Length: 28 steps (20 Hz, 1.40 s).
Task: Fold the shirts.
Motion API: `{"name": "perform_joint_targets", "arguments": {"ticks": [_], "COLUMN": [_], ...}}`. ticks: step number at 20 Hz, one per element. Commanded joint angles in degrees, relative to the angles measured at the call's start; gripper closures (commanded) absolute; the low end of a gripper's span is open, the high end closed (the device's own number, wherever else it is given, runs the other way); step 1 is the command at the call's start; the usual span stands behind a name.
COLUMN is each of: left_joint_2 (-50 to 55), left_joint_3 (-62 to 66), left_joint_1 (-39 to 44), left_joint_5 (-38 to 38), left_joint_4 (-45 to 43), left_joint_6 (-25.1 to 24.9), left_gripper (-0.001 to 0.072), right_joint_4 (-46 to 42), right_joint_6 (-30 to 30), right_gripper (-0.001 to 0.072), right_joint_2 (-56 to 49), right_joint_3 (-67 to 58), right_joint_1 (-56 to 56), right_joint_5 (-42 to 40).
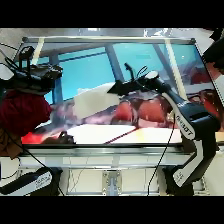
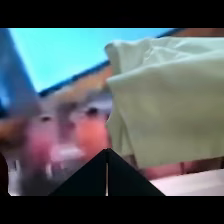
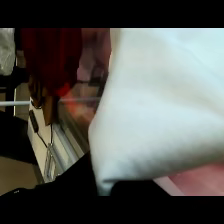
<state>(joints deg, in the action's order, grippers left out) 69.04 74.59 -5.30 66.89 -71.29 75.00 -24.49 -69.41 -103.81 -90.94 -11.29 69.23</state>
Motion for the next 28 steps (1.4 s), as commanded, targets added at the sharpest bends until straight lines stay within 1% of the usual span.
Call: {"name": "perform_joint_targets", "arguments": {"ticks": [1, 5, 8, 11, 14, 16, 17, 19, 22, 24, 25, 26, 27, 28], "left_joint_2": [0.0, 0.0, 0.0, 0.0, 0.0, 0.0, 0.0, 0.0, 0.0, 0.0, 0.0, 0.0, 0.0, 0.0], "left_joint_3": [0.0, 0.0, 0.0, 0.0, 0.0, 0.0, 0.0, 0.0, 0.0, 0.0, 0.0, 0.0, 0.0, 0.0], "left_joint_1": [0.0, 0.0, 0.0, 0.0, 0.0, 0.0, 0.0, 0.0, 0.0, 0.0, 0.0, 0.0, 0.0, 0.0], "left_joint_5": [0.3, 0.2, 0.2, 0.2, 0.2, 0.2, 0.2, 0.2, 0.3, 0.3, 0.3, 0.3, 0.3, 0.3], "left_joint_4": [0.0, 0.0, 0.0, 0.0, 0.0, 0.0, 0.0, 0.0, 0.0, 0.0, 0.0, 0.0, 0.0, 0.0], "left_joint_6": [0.0, 0.0, 0.0, 0.0, 0.0, 0.0, 0.0, 0.0, 0.0, 0.0, 0.0, 0.0, 0.0, 0.0], "left_gripper": [0.069, 0.069, 0.069, 0.069, 0.069, 0.069, 0.069, 0.069, 0.069, 0.069, 0.069, 0.069, 0.069, 0.069], "right_joint_4": [-10.8, -22.7, -32.1, -40.3, -44.5, -44.8, -44.7, -44.8, -48.2, -50.2, -50.3, -50.1, -49.5, -48.5], "right_joint_6": [-6.8, -11.0, -12.7, -13.4, -12.2, -10.0, -8.3, -7.2, -3.1, -3.2, -3.6, -4.9, -7.1, -9.4], "right_gripper": [0.07, 0.07, 0.07, 0.07, 0.0701, 0.0701, 0.0701, 0.07, 0.0699, 0.0697, 0.0663, 0.0516, 0.0332, 0.0242], "right_joint_2": [5.3, 13.3, 19.5, 25.9, 34.3, 41.7, 45.8, 53.8, 61.5, 63.2, 63.3, 63.3, 63.3, 63.3], "right_joint_3": [-3.8, -3.8, -3.8, -3.7, 0.8, 9.8, 16.5, 32.1, 53.0, 60.3, 61.0, 60.2, 57.8, 54.6], "right_joint_1": [9.7, 21.6, 30.8, 40.9, 53.0, 62.1, 66.4, 73.0, 77.2, 78.1, 78.2, 78.2, 78.2, 78.2], "right_joint_5": [2.6, 6.6, 13.0, 19.3, 22.9, 22.7, 21.8, 17.9, 11.4, 6.9, 6.0, 5.7, 5.7, 6.1]}}
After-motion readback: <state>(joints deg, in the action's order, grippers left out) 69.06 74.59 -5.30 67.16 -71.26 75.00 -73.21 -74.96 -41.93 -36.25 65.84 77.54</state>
